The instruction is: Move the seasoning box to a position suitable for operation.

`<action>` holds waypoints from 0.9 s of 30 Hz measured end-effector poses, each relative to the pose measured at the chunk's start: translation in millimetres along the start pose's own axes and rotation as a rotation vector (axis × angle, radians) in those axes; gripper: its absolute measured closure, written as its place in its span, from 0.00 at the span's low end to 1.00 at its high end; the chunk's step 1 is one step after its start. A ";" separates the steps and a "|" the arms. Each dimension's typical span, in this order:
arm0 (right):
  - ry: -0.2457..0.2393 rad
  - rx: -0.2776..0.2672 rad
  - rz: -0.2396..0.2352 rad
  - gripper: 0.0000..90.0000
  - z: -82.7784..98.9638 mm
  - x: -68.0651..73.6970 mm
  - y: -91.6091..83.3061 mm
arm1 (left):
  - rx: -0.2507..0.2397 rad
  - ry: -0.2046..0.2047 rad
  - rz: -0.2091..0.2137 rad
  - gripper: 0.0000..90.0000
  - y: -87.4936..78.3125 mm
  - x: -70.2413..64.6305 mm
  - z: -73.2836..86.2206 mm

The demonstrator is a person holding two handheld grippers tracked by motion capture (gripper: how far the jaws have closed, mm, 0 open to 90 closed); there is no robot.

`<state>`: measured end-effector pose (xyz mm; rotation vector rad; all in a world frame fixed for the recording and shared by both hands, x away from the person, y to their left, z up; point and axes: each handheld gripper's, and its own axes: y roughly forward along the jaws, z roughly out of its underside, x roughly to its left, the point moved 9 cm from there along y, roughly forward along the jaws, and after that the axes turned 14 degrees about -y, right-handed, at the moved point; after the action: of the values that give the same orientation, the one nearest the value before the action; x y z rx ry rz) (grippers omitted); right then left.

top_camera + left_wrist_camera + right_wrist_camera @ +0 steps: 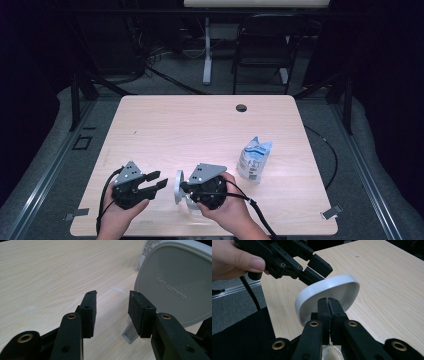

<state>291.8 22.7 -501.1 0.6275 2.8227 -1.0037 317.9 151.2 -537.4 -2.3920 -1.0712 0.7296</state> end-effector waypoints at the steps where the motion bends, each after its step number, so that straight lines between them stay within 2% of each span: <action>1: -0.004 0.001 -0.001 0.98 -0.1 0.2 0.4 | -0.001 0.000 0.000 0.65 0.4 -0.2 0.0; 6: -0.006 0.002 0.013 0.94 1.9 -2.0 -2.0 | -0.002 -0.001 -0.003 0.65 -0.1 0.7 -0.4; 12: 0.001 0.007 0.036 0.83 7.7 -9.6 -8.5 | -0.006 0.001 -0.009 0.64 -0.5 3.5 -0.8; 18: 0.006 0.011 0.050 0.77 13.7 -14.0 -11.6 | -0.012 -0.004 -0.012 0.64 -0.9 5.2 -1.4; 27: 0.027 -0.025 0.055 0.69 12.7 -17.4 -17.3 | -0.029 0.001 -0.025 0.62 -2.3 7.9 -2.7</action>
<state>299.9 -3.4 -497.3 0.7169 2.8201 -0.9564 322.7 158.2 -536.3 -2.3980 -1.1168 0.7095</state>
